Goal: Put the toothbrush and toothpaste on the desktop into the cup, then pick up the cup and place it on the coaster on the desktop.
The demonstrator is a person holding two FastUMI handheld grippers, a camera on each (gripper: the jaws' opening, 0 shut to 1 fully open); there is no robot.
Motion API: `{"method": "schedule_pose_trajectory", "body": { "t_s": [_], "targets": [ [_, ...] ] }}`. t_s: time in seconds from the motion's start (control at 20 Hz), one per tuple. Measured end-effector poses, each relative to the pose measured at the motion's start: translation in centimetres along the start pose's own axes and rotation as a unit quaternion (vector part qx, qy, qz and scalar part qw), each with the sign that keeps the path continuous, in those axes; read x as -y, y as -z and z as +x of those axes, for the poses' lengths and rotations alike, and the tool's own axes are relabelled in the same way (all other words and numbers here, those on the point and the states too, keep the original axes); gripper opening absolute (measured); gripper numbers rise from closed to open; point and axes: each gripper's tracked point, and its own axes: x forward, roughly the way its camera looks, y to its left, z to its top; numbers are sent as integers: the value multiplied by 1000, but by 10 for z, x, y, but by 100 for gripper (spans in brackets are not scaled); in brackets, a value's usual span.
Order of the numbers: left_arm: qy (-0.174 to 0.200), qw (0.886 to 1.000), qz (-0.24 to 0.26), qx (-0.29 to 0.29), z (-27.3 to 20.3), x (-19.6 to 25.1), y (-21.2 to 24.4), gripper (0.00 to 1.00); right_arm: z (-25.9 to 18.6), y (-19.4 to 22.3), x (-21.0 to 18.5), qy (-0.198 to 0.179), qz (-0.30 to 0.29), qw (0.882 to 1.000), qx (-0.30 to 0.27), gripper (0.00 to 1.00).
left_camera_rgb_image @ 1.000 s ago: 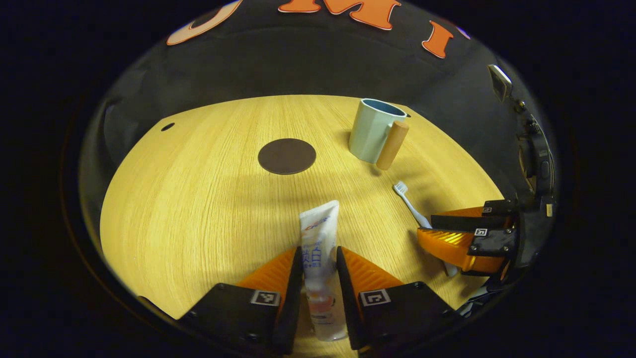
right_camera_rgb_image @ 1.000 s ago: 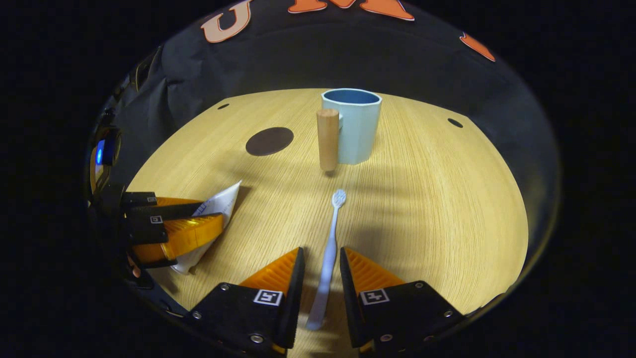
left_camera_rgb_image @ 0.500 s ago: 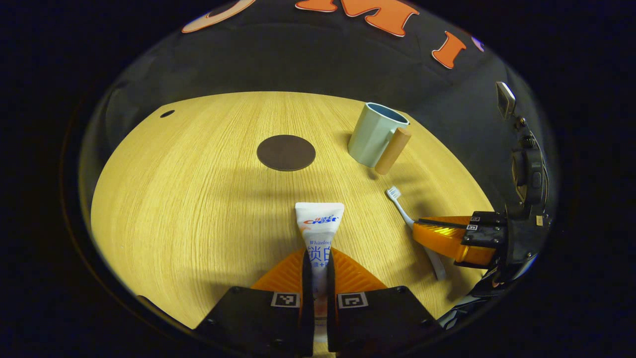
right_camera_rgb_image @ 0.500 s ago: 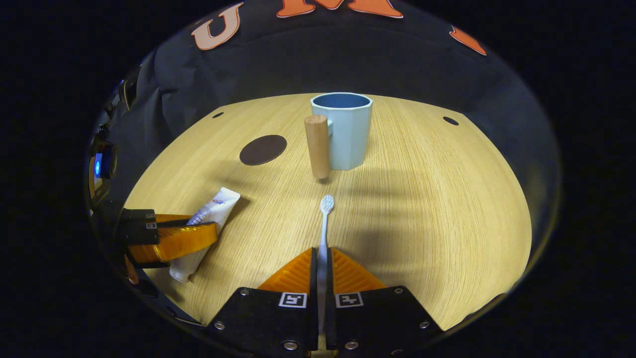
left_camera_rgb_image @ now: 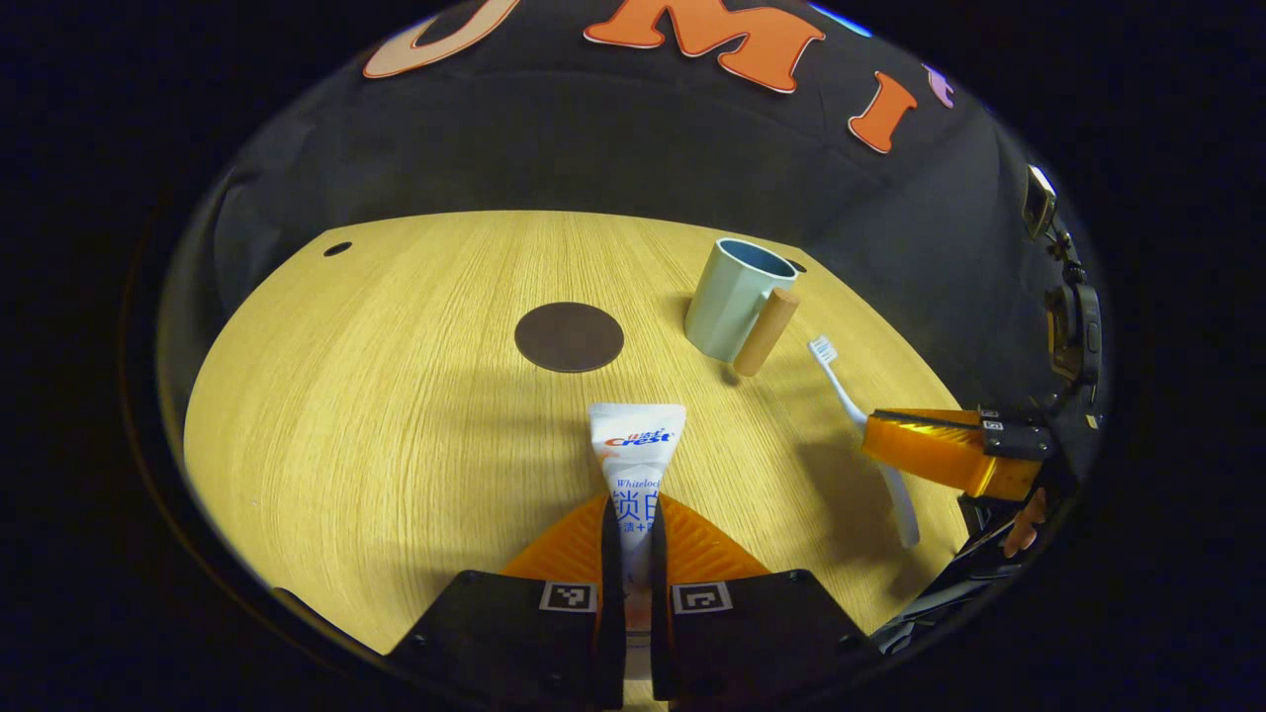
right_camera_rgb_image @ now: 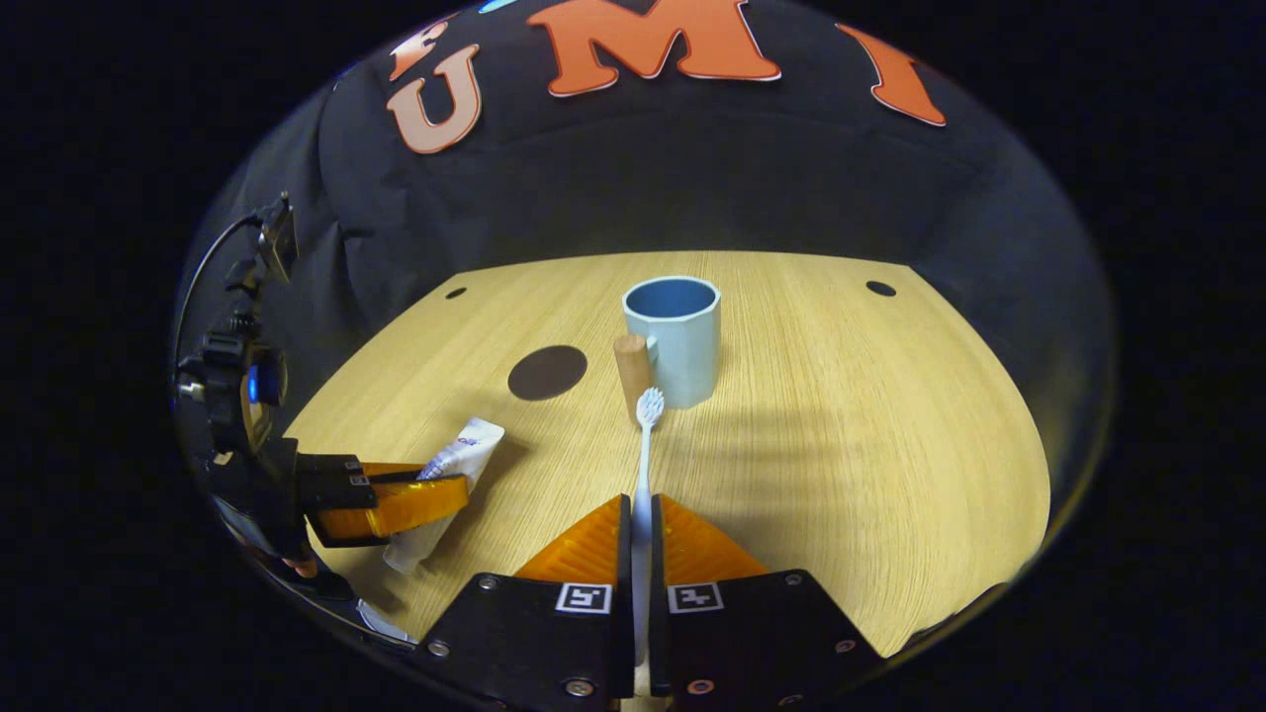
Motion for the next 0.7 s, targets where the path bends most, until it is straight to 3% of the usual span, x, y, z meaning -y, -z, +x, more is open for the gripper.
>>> {"method": "schedule_pose_trajectory", "body": {
  "t_s": [0.7],
  "targets": [
    [-1, 999, -10, 42, -18, -6, -22, 13, 13, -76, 1, -28, -2, 989, 142, 7]
  ]
}}
